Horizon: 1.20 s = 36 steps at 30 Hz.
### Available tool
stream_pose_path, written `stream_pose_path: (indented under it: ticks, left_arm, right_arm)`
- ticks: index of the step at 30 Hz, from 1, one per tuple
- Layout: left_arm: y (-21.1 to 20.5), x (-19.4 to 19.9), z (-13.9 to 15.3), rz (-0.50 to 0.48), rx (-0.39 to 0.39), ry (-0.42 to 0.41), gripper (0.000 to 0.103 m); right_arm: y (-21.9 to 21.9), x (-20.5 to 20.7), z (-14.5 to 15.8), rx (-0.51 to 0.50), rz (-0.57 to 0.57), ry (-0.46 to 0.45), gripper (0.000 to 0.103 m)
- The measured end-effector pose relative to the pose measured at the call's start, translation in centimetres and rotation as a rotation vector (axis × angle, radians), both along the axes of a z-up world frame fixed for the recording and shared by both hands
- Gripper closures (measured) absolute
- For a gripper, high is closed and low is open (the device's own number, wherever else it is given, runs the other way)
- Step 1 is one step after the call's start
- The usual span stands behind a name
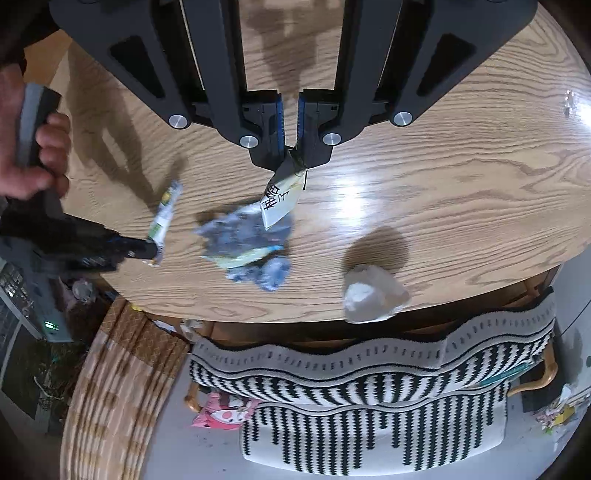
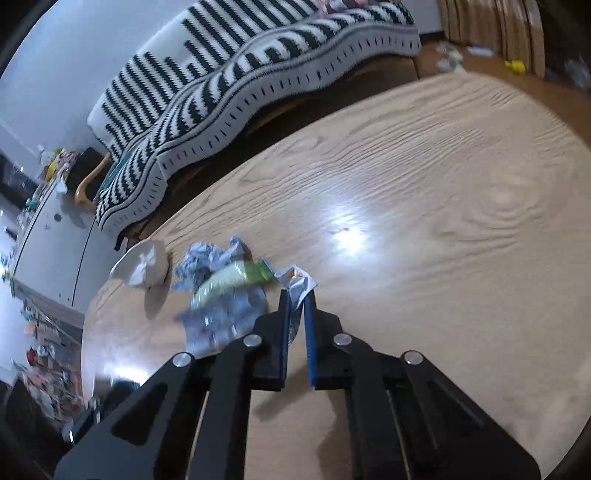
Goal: Collect trash
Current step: 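Grasp a white wrapper with the left tool while the right grasps a small wrapper, then carry both wrappers over the black bin and open both tools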
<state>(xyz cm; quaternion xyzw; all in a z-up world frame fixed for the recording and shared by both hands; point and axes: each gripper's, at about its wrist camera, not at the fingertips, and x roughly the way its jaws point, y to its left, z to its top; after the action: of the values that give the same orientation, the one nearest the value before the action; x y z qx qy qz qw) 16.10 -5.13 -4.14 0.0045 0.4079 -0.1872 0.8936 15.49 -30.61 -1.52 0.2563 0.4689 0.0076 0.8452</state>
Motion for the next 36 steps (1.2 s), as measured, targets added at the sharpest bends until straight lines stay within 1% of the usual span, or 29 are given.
stream_pose_path:
  ticks: [3, 5, 7, 8, 12, 13, 15, 17, 18, 20, 23, 27, 33, 36]
  left_arm:
    - [-2.5, -1.3, 0.6, -0.047, -0.017, 0.002, 0.099]
    - [-4.3, -2.3, 1.0, -0.082, -0.032, 0.006, 0.099]
    - [-6.8, -3.6, 1.4, -0.127, -0.052, 0.014, 0.099]
    - [-8.3, -4.4, 1.6, -0.157, -0.061, 0.018, 0.099]
    - [-14.1, -7.5, 2.0, -0.268, -0.079, 0.025, 0.099]
    - [-16.2, -8.7, 2.0, -0.308, -0.092, 0.030, 0.099]
    - [-19.2, -10.2, 2.0, -0.359, -0.097, 0.033, 0.099]
    - [-23.1, -12.4, 1.8, -0.426, -0.102, 0.029, 0.099]
    - [-24.4, -13.2, 1.6, -0.448, -0.105, 0.029, 0.099]
    - [-28.2, -15.4, 1.1, -0.515, -0.108, 0.034, 0.099]
    - [-32.6, -18.4, 0.4, -0.606, -0.117, 0.036, 0.099]
    - [-37.2, -21.5, -0.5, -0.692, -0.118, 0.044, 0.099]
    - [-42.1, -24.6, -2.2, -0.763, -0.085, 0.068, 0.099]
    - [-43.5, -25.2, -2.9, -0.783, -0.075, 0.080, 0.099]
  right_arm:
    - [-1.8, -4.2, 1.8, -0.060, 0.023, -0.025, 0.095]
    - [-3.0, -6.8, 2.4, -0.094, 0.023, -0.030, 0.094]
    - [-5.3, -10.4, 2.6, -0.129, 0.005, -0.028, 0.094]
    - [-6.0, -11.3, 2.6, -0.141, -0.005, -0.027, 0.094]
    - [-11.5, -17.6, 2.3, -0.187, -0.086, -0.010, 0.094]
    - [-12.5, -18.7, 2.3, -0.197, -0.101, -0.011, 0.094]
    - [-15.1, -21.7, 2.6, -0.248, -0.148, -0.011, 0.094]
    - [-18.4, -25.2, 2.6, -0.266, -0.204, -0.009, 0.094]
    - [-19.6, -26.4, 2.5, -0.268, -0.225, -0.005, 0.094]
    - [-22.5, -29.2, 2.1, -0.275, -0.277, 0.006, 0.094]
    - [-26.8, -33.3, 1.0, -0.281, -0.355, 0.034, 0.094]
    - [-31.8, -37.9, -1.1, -0.276, -0.434, 0.091, 0.094]
    - [-36.7, -42.3, -4.1, -0.238, -0.505, 0.213, 0.094]
    - [-38.1, -43.3, -5.1, -0.217, -0.516, 0.237, 0.094]
